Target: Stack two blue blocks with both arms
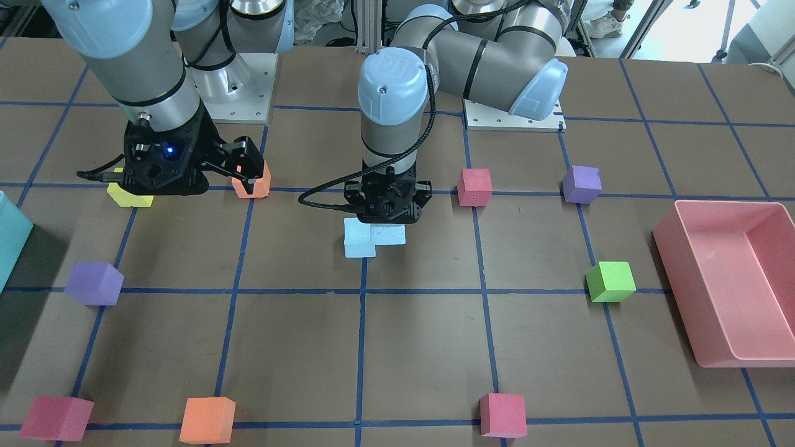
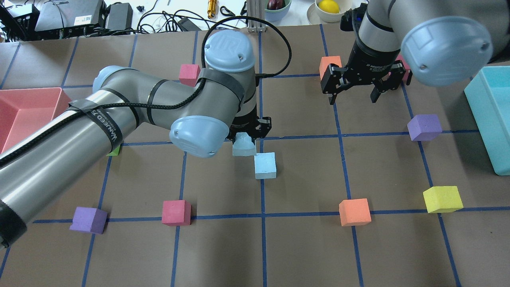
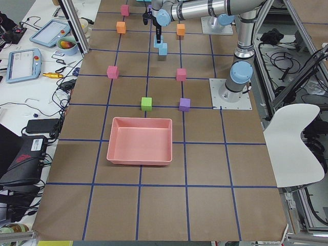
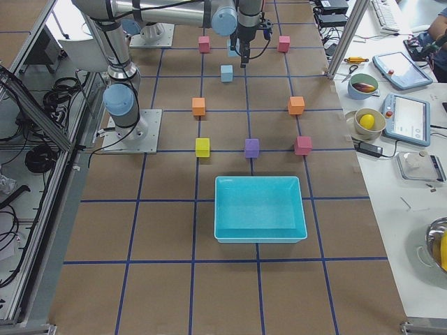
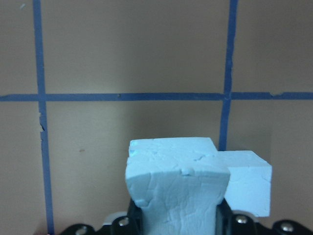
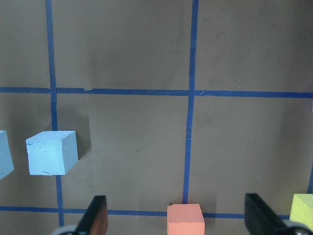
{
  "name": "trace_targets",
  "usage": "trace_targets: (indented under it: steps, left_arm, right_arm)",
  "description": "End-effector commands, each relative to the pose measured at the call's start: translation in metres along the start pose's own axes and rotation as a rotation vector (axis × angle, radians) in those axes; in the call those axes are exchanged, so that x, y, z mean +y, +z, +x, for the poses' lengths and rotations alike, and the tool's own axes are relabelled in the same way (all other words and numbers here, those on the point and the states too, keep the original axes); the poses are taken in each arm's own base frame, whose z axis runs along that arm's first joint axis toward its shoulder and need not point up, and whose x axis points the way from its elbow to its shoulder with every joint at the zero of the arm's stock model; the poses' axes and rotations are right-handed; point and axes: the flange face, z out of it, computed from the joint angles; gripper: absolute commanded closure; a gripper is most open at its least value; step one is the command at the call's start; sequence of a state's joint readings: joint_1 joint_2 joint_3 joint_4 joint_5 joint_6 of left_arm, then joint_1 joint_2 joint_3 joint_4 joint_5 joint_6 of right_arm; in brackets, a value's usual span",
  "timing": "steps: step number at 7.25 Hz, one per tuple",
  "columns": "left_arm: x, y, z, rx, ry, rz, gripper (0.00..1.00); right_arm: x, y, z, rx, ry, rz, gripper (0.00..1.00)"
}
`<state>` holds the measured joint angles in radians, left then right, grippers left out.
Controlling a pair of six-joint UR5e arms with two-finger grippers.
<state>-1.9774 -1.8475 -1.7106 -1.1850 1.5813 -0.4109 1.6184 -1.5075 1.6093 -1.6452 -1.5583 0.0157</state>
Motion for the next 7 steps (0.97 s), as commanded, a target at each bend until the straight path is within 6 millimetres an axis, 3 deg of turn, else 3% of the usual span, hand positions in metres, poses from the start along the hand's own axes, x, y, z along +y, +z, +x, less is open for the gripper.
trace_targets:
  steps: [1,3,5,7]
  left_arm:
    - [0.014,0.016,0.025,-0.002,-0.002,-0.025,1.0]
    - [0.017,0.032,0.033,0.003,0.009,-0.013,1.0]
    - [0.021,0.045,0.035,-0.004,-0.003,-0.025,1.0]
    - [0.025,0.06,0.032,-0.015,-0.003,-0.05,1.0]
  right_arm:
    - [0.007,-0.014,0.004,0.026,0.0,0.028,0.0]
    - [0.005,-0.014,0.014,0.029,0.004,0.022,0.0]
    - [0.001,-0.013,0.045,0.021,0.065,0.008,0.0]
    - [0.004,-0.01,0.044,0.037,0.078,-0.019,0.0]
